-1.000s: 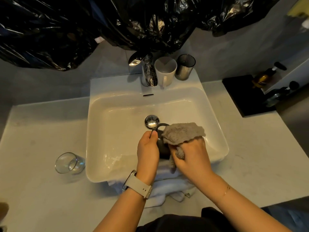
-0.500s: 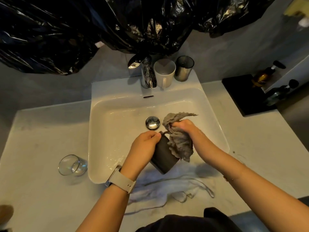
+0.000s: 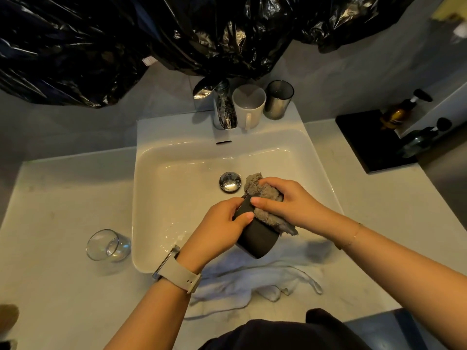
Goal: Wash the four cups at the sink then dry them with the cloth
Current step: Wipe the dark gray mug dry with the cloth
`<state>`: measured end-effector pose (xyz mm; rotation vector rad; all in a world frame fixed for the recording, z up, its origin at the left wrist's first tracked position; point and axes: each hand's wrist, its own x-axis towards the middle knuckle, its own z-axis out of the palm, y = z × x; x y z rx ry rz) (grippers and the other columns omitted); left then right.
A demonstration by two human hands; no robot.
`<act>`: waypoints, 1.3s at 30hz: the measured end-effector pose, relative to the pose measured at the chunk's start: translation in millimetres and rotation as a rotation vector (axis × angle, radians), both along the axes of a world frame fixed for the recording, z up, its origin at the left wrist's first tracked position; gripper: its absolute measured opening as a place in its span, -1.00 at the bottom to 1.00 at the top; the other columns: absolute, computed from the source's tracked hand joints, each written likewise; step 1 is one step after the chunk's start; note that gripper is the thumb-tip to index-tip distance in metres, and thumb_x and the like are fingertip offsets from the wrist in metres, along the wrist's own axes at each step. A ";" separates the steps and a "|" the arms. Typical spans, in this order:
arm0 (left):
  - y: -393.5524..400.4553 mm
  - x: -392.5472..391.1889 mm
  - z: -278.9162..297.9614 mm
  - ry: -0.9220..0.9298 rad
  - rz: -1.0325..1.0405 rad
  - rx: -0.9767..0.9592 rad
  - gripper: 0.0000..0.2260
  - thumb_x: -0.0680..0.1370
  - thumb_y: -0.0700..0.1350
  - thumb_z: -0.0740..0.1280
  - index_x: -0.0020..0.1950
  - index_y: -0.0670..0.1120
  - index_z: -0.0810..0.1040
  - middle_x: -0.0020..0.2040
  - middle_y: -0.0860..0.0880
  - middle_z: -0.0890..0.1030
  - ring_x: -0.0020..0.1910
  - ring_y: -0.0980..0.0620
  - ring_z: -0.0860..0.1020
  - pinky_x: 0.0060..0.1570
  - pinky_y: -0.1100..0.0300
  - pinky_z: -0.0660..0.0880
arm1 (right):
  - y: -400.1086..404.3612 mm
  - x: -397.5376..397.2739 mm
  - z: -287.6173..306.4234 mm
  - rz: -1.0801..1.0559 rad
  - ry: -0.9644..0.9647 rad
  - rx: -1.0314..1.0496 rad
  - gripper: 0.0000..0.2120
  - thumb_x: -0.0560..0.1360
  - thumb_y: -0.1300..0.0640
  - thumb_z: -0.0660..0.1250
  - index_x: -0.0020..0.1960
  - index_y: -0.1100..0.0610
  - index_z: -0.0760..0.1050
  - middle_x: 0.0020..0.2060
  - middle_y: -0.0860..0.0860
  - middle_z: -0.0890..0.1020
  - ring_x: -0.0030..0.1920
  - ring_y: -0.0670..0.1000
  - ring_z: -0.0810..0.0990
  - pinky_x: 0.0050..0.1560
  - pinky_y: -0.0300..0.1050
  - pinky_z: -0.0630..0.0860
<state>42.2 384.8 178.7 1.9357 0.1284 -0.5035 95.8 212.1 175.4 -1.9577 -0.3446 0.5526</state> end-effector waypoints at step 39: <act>108.6 -24.6 18.1 -0.290 0.454 0.480 -0.74 0.65 -0.12 0.23 0.33 -0.10 0.48 0.17 -0.14 0.62 0.17 -0.13 0.56 0.02 0.12 0.42 | 86.0 5.5 12.0 -0.516 0.096 0.329 -0.85 0.49 0.24 0.40 0.05 0.11 0.53 -0.13 0.02 0.65 -0.13 -0.05 0.64 -0.20 -0.25 0.56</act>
